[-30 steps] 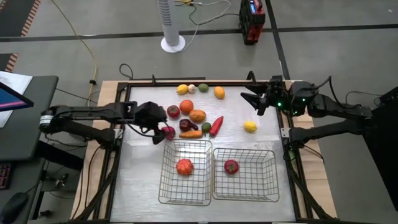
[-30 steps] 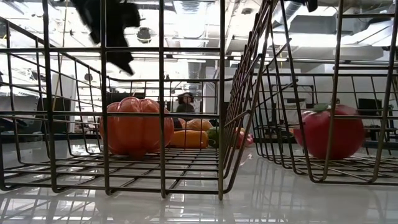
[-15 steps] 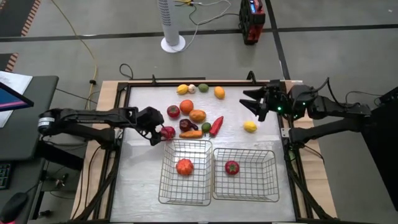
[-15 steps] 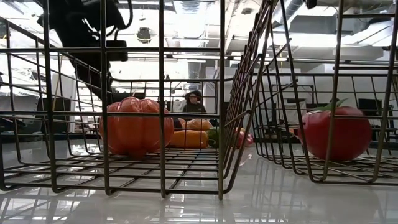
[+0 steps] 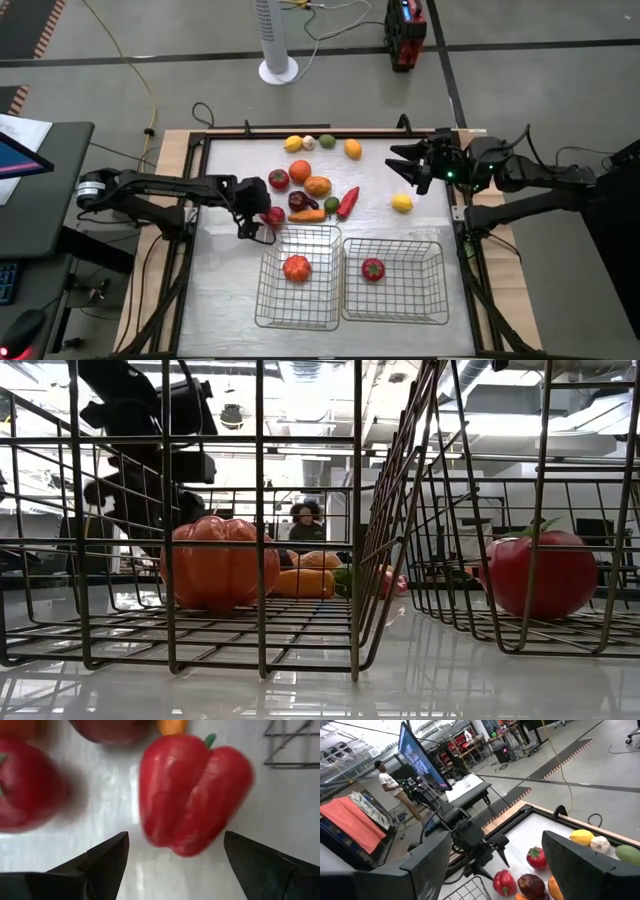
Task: Sort produce into baskets
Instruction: Put the bell pepper into the left wire basket, then put the tomato into the right wire basket
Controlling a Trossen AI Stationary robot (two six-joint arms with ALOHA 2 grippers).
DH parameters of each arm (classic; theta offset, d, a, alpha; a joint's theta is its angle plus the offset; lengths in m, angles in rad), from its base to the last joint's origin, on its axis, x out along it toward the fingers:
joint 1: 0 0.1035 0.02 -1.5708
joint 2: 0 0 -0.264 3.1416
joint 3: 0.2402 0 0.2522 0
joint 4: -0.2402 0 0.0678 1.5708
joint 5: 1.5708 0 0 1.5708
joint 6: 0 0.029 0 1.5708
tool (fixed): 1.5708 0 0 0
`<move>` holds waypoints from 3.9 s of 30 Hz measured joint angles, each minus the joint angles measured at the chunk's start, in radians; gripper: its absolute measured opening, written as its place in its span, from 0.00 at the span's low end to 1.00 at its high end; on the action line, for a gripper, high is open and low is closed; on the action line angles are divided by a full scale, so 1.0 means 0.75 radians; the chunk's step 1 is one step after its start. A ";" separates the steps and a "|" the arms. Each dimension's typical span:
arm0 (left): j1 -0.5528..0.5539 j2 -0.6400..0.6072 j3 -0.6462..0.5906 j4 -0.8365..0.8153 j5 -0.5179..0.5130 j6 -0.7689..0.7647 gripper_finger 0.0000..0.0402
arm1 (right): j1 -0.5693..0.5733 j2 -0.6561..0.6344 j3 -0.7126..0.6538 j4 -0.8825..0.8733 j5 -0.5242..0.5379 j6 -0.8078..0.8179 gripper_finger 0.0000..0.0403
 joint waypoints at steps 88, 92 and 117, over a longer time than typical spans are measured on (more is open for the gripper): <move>0.407 0.083 0.365 -0.033 0.067 -0.597 0.89 | 0.000 0.062 0.001 0.032 0.036 -0.021 0.85; 0.412 0.178 0.401 -0.001 0.012 -0.555 0.89 | 0.000 0.080 0.001 0.029 0.036 -0.009 0.85; 0.437 0.501 0.457 -0.049 -0.112 -0.386 0.89 | -0.001 0.104 0.001 0.029 0.037 0.014 0.85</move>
